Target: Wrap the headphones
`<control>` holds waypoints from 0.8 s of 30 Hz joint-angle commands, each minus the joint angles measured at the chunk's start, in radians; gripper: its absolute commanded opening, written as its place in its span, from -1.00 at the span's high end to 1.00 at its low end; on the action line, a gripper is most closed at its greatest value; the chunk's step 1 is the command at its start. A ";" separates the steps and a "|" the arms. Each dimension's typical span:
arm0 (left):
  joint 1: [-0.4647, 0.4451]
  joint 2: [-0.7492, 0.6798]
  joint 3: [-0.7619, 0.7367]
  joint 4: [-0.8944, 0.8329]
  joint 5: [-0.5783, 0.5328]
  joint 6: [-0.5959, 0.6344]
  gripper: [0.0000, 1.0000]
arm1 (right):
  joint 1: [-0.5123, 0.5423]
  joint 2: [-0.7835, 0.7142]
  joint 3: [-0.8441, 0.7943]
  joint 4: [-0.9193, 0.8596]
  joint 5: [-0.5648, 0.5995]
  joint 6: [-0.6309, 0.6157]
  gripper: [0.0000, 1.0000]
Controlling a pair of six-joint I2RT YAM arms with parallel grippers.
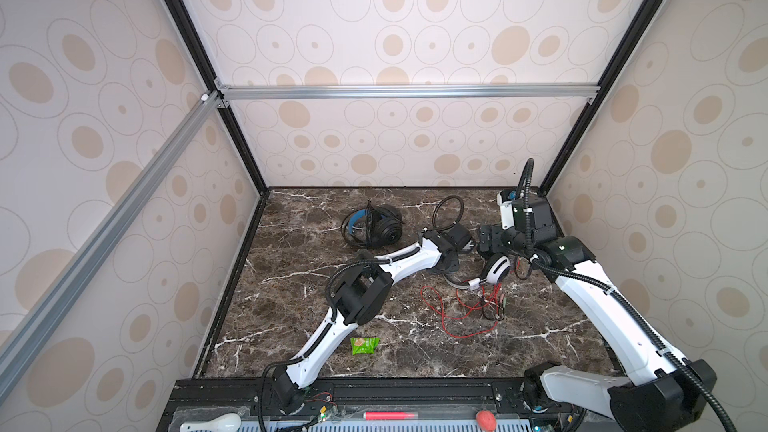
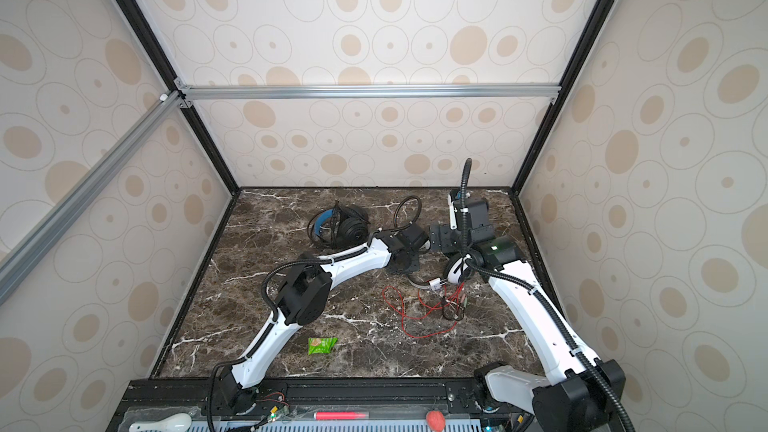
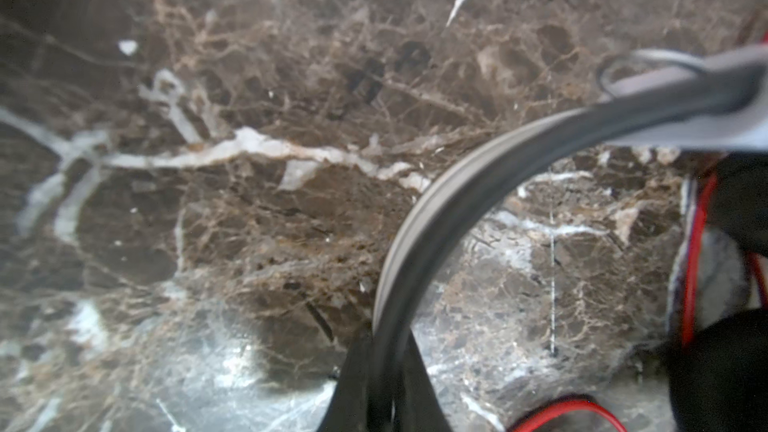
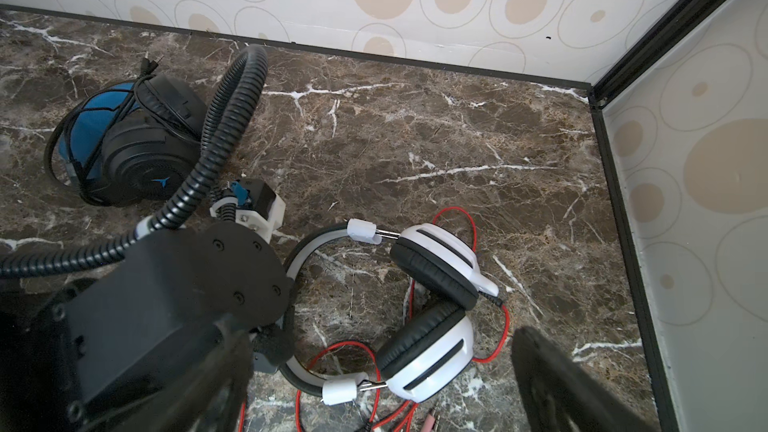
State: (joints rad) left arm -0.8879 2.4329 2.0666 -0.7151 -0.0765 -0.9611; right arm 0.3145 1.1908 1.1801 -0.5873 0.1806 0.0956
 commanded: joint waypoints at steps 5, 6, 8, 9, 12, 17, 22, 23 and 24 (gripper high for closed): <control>0.007 -0.047 0.011 -0.067 -0.126 0.091 1.00 | 0.008 -0.049 -0.046 -0.027 -0.003 0.014 -1.00; 0.010 -0.069 0.010 -0.069 -0.148 0.104 1.00 | 0.009 -0.053 -0.054 -0.027 -0.008 0.013 -1.00; 0.017 -0.114 0.010 -0.077 -0.184 0.137 1.00 | 0.008 -0.059 -0.063 -0.028 -0.018 0.015 -1.00; 0.020 -0.139 0.010 -0.081 -0.201 0.159 1.00 | 0.008 -0.061 -0.063 -0.028 -0.022 0.011 -0.99; 0.030 -0.211 0.015 -0.101 -0.236 0.231 1.00 | 0.008 -0.058 -0.048 -0.037 -0.045 -0.001 -0.98; 0.031 -0.352 -0.009 -0.155 -0.315 0.353 1.00 | 0.008 -0.068 -0.037 -0.017 -0.125 0.006 -0.93; 0.052 -0.530 -0.112 -0.156 -0.363 0.439 1.00 | 0.010 -0.083 -0.032 0.045 -0.241 0.025 -0.92; 0.061 -0.565 -0.139 -0.141 -0.354 0.455 1.00 | 0.011 -0.083 -0.027 0.053 -0.255 0.028 -0.92; 0.073 -0.603 -0.171 -0.124 -0.341 0.474 1.00 | 0.011 -0.082 -0.019 0.065 -0.282 0.029 -0.92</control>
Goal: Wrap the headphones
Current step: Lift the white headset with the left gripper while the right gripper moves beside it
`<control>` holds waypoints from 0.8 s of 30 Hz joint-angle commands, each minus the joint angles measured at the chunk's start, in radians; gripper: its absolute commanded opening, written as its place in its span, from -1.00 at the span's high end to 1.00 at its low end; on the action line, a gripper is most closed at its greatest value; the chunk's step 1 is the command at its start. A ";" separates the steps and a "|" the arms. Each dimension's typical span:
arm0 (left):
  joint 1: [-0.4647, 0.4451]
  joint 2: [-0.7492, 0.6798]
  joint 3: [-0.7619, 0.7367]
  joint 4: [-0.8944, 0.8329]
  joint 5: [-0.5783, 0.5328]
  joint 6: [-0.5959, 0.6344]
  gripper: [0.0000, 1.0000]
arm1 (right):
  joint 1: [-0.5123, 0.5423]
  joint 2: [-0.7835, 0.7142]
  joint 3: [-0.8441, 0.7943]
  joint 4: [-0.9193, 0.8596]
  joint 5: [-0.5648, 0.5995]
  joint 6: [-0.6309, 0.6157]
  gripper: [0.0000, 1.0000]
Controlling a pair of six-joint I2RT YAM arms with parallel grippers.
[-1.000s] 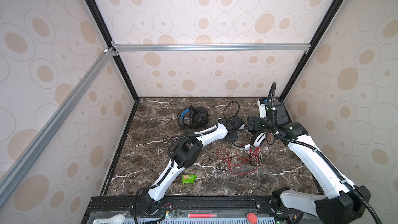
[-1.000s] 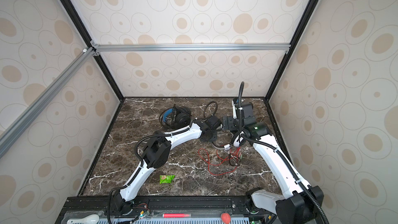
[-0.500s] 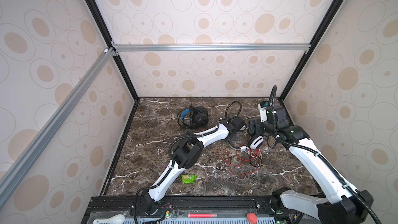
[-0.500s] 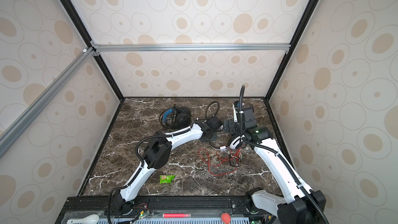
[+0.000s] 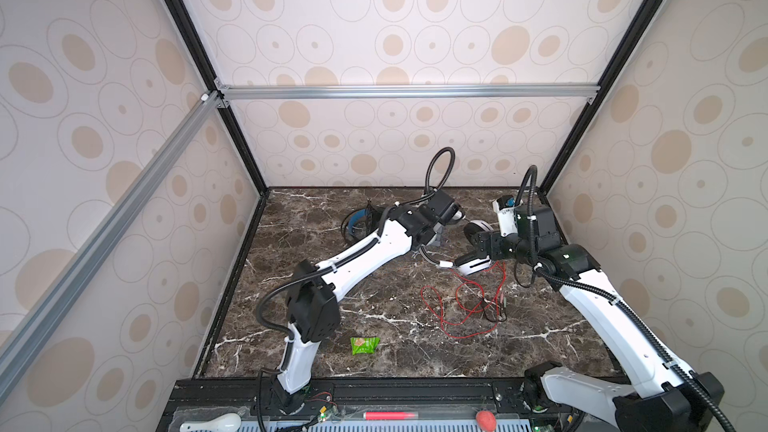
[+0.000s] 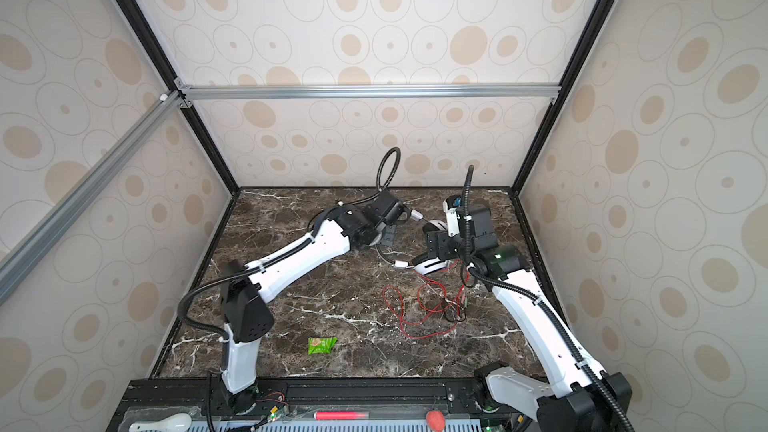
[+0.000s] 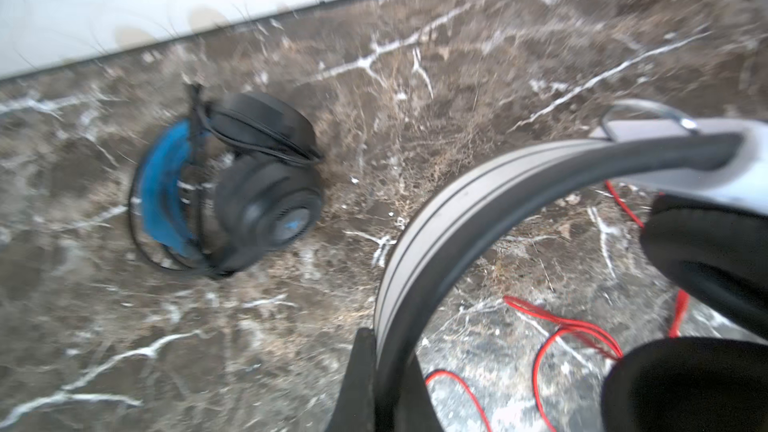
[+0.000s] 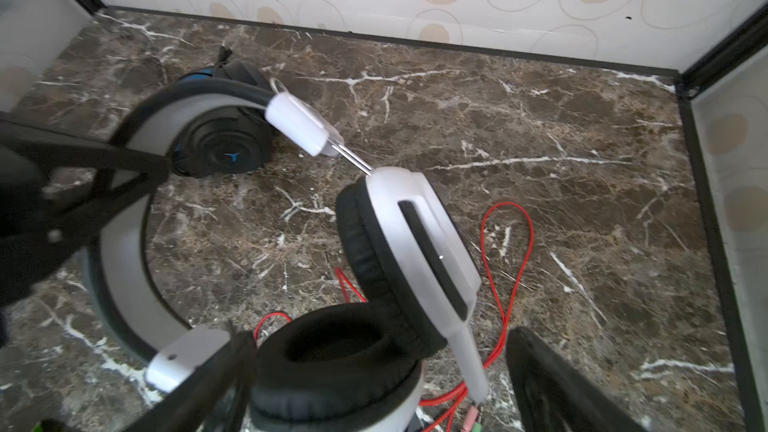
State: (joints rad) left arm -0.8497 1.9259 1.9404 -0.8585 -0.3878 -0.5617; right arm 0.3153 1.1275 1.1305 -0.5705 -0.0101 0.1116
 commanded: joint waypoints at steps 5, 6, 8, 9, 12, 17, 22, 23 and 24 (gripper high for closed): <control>0.113 -0.242 -0.167 0.074 0.044 0.152 1.00 | 0.022 -0.014 0.078 0.066 -0.199 0.008 -0.98; 0.134 -0.271 -0.194 0.089 0.064 0.172 1.00 | 0.028 -0.012 0.094 0.057 -0.203 0.006 -1.00; 0.173 -0.328 -0.252 0.129 0.110 0.208 1.00 | 0.052 -0.015 0.129 0.034 -0.195 -0.005 -0.99; 0.196 -0.358 -0.287 0.155 0.134 0.222 1.00 | 0.064 -0.022 0.143 0.026 -0.191 -0.012 -1.00; 0.248 -0.436 -0.365 0.227 0.236 0.266 1.00 | 0.084 -0.050 0.166 0.021 -0.191 -0.010 -1.00; 0.262 -0.457 -0.303 0.210 0.263 0.323 1.00 | 0.086 -0.078 0.189 0.020 -0.271 -0.087 -1.00; 0.262 -0.448 -0.180 0.178 0.236 0.370 1.00 | 0.079 -0.060 0.166 0.079 -0.350 -0.190 -0.99; 0.262 -0.443 -0.153 0.163 0.226 0.376 1.00 | 0.074 -0.050 0.170 0.083 -0.379 -0.204 -1.00; 0.261 -0.436 -0.125 0.149 0.214 0.384 1.00 | 0.066 -0.036 0.181 0.077 -0.414 -0.223 -1.00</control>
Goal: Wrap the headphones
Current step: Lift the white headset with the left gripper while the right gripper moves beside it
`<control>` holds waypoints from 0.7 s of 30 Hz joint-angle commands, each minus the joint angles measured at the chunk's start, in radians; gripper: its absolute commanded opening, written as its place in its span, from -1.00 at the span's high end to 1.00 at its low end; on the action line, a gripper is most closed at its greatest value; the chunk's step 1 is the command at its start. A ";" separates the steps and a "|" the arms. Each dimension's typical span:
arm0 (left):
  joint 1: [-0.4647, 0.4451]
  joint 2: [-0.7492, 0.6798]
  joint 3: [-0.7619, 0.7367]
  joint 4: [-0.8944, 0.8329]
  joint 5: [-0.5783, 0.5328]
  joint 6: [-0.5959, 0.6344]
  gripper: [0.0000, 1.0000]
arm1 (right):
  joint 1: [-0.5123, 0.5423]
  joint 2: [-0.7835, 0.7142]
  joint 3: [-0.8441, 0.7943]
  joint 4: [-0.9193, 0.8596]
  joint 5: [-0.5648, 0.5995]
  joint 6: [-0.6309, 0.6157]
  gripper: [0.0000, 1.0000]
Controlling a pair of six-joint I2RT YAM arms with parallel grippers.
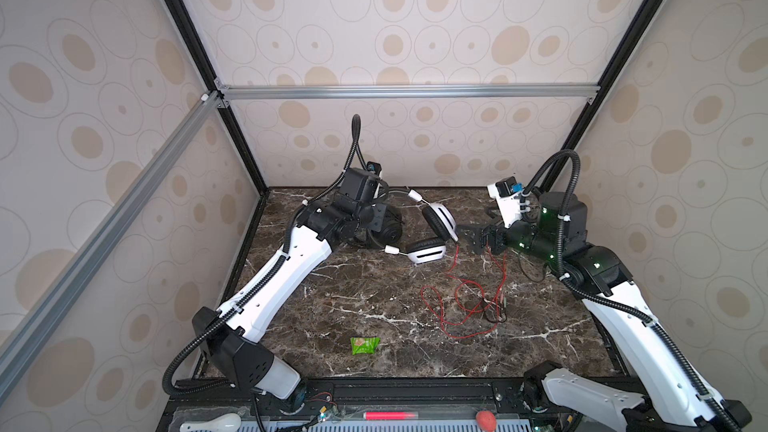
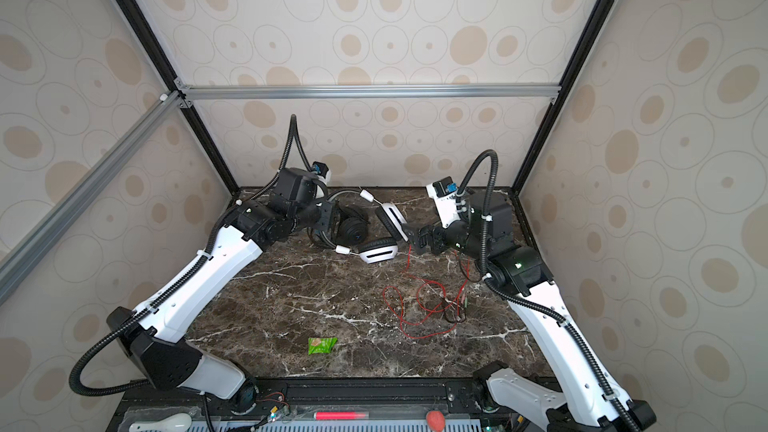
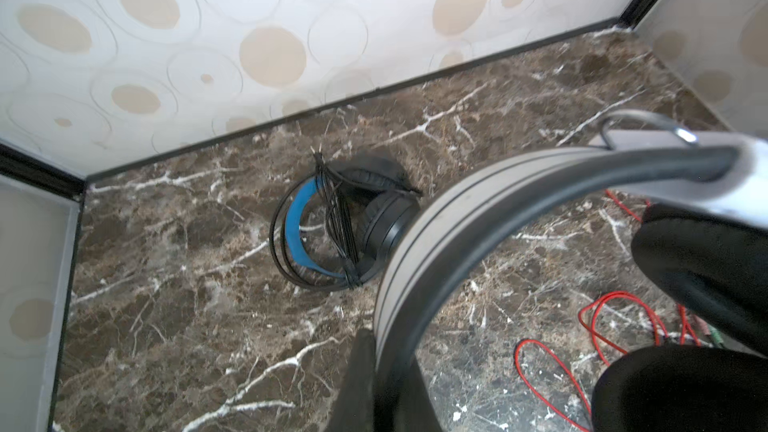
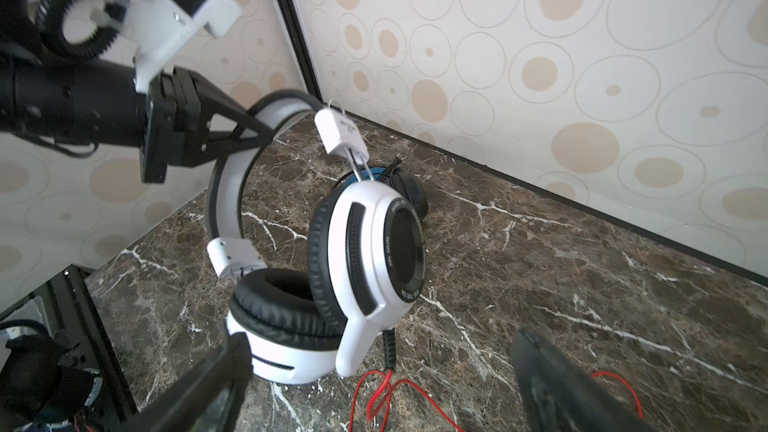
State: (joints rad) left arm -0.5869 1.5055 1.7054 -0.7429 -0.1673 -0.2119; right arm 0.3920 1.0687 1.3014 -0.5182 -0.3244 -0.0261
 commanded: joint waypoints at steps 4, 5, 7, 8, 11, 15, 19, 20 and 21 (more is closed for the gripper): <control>-0.002 -0.018 0.142 0.009 -0.035 0.089 1.00 | -0.053 0.035 -0.014 0.052 -0.199 -0.098 -1.00; -0.001 -0.019 0.150 0.005 -0.039 0.101 1.00 | -0.068 0.026 -0.034 0.082 -0.223 -0.084 -1.00; -0.001 -0.018 0.174 -0.005 -0.066 0.102 1.00 | -0.096 0.014 -0.074 0.137 -0.251 -0.045 -1.00; -0.001 -0.015 0.193 -0.012 -0.084 0.096 1.00 | -0.103 0.006 -0.096 0.157 -0.259 -0.031 -1.00; -0.001 -0.005 0.239 -0.016 -0.091 0.084 1.00 | -0.107 -0.022 -0.161 0.206 -0.262 -0.006 -1.00; -0.001 0.012 0.301 -0.034 -0.093 0.069 1.00 | -0.107 -0.034 -0.262 0.295 -0.303 0.046 -1.00; -0.001 0.022 0.334 -0.029 -0.093 0.069 1.00 | -0.106 -0.038 -0.339 0.350 -0.302 0.074 -0.99; 0.000 0.023 0.338 -0.020 -0.090 0.069 1.00 | -0.107 -0.041 -0.360 0.369 -0.299 0.082 -0.99; 0.000 0.024 0.340 -0.013 -0.083 0.070 1.00 | -0.107 -0.042 -0.377 0.387 -0.300 0.092 -0.99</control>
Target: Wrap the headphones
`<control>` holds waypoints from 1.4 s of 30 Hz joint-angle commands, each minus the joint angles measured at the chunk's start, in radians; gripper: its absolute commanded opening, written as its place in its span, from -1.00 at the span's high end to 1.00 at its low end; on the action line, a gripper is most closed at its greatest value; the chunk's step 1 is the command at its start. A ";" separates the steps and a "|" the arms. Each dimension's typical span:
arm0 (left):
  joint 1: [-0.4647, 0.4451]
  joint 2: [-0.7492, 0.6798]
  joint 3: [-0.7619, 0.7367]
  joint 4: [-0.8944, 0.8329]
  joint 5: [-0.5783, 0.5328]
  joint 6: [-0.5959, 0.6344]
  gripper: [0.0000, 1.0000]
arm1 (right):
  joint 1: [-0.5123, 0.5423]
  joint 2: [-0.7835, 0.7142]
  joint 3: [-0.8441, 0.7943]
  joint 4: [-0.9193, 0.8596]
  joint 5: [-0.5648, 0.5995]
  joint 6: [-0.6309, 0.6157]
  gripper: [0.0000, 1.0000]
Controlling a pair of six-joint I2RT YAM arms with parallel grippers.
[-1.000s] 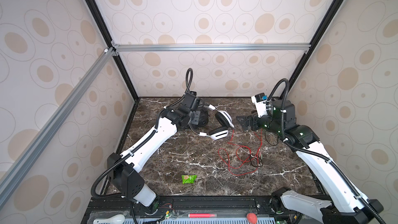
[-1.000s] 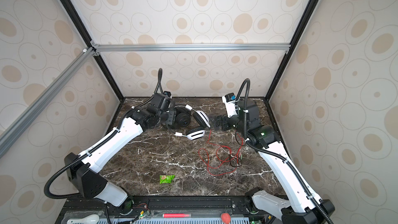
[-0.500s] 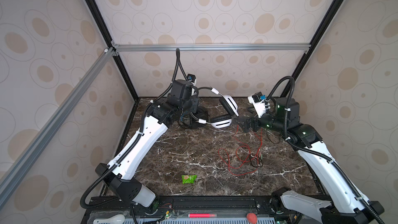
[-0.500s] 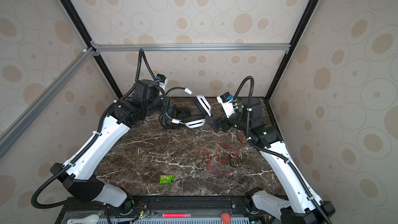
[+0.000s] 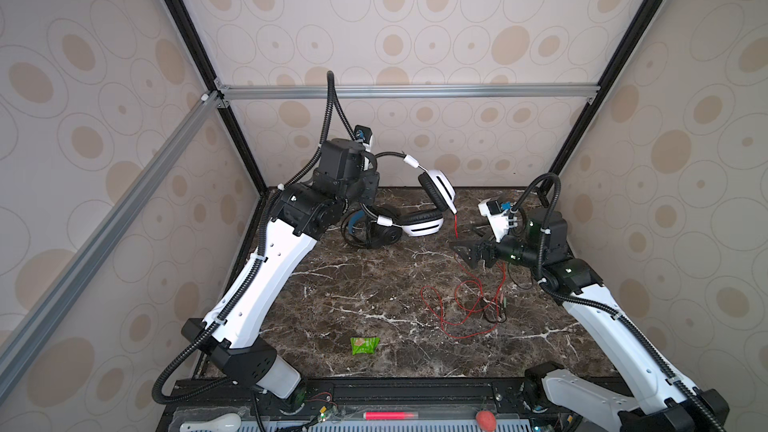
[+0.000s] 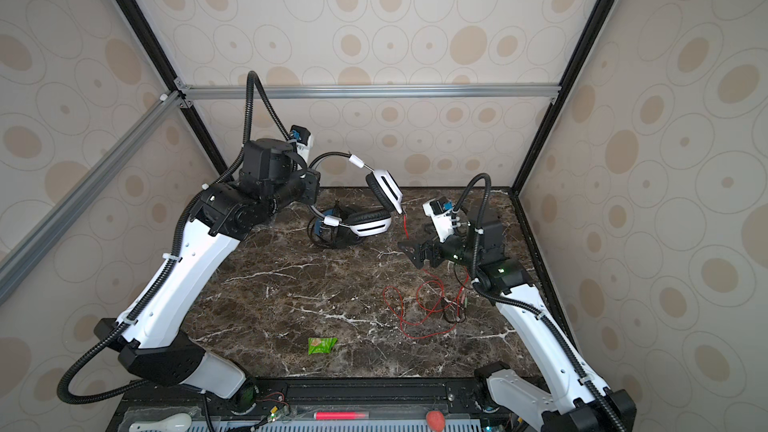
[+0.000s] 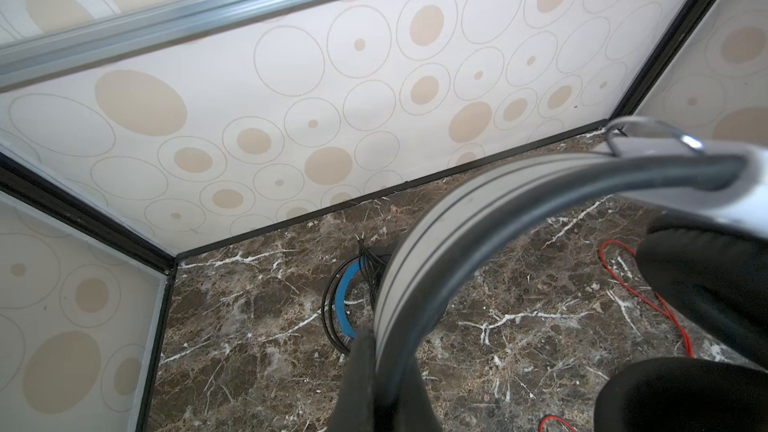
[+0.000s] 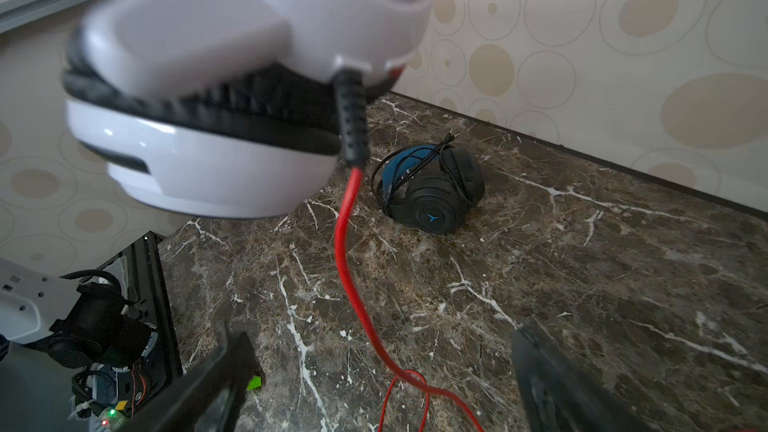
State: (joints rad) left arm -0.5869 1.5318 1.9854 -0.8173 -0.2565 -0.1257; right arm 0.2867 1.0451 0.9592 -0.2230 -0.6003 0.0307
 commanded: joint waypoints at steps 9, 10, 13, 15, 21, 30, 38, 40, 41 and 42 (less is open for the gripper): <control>0.005 0.004 0.116 0.095 0.071 -0.033 1.00 | -0.001 0.032 -0.153 0.259 0.007 0.133 -0.99; 0.007 0.006 0.126 0.096 0.079 -0.038 1.00 | 0.000 0.040 -0.161 0.277 0.006 0.141 -0.99; 0.017 0.009 0.155 0.095 0.107 -0.057 1.00 | -0.001 0.069 -0.192 0.325 0.007 0.162 -0.95; 0.024 0.010 0.169 0.100 0.120 -0.066 1.00 | -0.001 0.085 -0.210 0.351 0.010 0.166 -0.91; 0.055 -0.008 0.175 0.112 0.161 -0.097 1.00 | -0.001 0.097 -0.252 0.357 0.028 0.157 -0.61; 0.081 -0.030 0.174 0.113 0.178 -0.111 1.00 | 0.000 0.100 -0.295 0.339 0.037 0.142 0.38; 0.099 -0.048 0.118 0.129 0.130 -0.135 1.00 | -0.001 -0.024 -0.261 0.090 0.160 0.016 1.00; 0.101 -0.058 0.084 0.141 0.119 -0.135 1.00 | -0.001 -0.066 -0.223 -0.006 0.225 -0.042 1.00; 0.101 -0.063 0.061 0.149 0.117 -0.131 1.00 | 0.001 -0.087 -0.201 -0.051 0.260 -0.076 1.00; 0.104 -0.069 0.037 0.160 0.117 -0.125 1.00 | 0.007 -0.106 -0.172 -0.105 0.292 -0.124 1.00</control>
State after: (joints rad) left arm -0.4953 1.5101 2.0430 -0.7700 -0.1276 -0.2077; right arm 0.2871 0.9947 0.7116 -0.1516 -0.4259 0.0410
